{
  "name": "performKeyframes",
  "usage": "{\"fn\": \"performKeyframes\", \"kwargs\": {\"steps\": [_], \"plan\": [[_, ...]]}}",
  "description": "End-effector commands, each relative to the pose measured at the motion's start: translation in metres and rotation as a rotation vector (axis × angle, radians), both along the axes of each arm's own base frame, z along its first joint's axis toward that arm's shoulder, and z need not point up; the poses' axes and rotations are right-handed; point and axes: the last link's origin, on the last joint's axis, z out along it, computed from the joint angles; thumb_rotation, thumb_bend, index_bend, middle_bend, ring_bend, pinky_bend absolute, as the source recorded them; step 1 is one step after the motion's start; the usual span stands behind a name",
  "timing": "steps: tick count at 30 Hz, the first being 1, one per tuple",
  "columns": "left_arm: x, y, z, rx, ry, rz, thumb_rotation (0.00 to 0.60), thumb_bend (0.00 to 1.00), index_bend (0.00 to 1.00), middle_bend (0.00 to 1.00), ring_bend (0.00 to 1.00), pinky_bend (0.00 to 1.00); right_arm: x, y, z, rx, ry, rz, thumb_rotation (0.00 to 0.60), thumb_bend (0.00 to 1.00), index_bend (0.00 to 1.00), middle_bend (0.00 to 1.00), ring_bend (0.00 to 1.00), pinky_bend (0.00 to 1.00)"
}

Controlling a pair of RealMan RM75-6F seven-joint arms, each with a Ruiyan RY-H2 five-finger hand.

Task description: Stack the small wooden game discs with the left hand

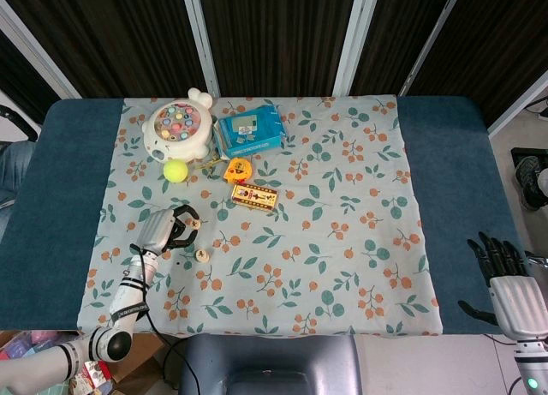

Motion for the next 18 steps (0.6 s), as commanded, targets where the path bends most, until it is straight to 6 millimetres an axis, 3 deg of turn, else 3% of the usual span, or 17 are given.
{"fn": "performKeyframes", "kwargs": {"steps": [1, 7, 18], "plan": [[0.005, -0.031, 0.026, -0.036, -0.066, -0.030, 0.600, 0.39, 0.55, 1.00, 1.00, 1.00, 0.001, 0.001, -0.001, 0.007, 0.001, 0.005, 0.600, 0.20, 0.00, 0.00, 0.00, 0.00], [0.004, -0.049, 0.010, -0.081, -0.037, -0.041, 0.600, 0.38, 0.55, 1.00, 1.00, 1.00, 0.002, 0.003, -0.003, 0.021, -0.001, 0.019, 0.600, 0.20, 0.00, 0.00, 0.00, 0.00], [-0.001, -0.047, -0.012, -0.091, -0.014, -0.016, 0.600, 0.38, 0.51, 1.00, 1.00, 1.00, 0.001, 0.002, 0.000, 0.013, -0.004, 0.017, 0.600, 0.20, 0.00, 0.00, 0.00, 0.00]]}}
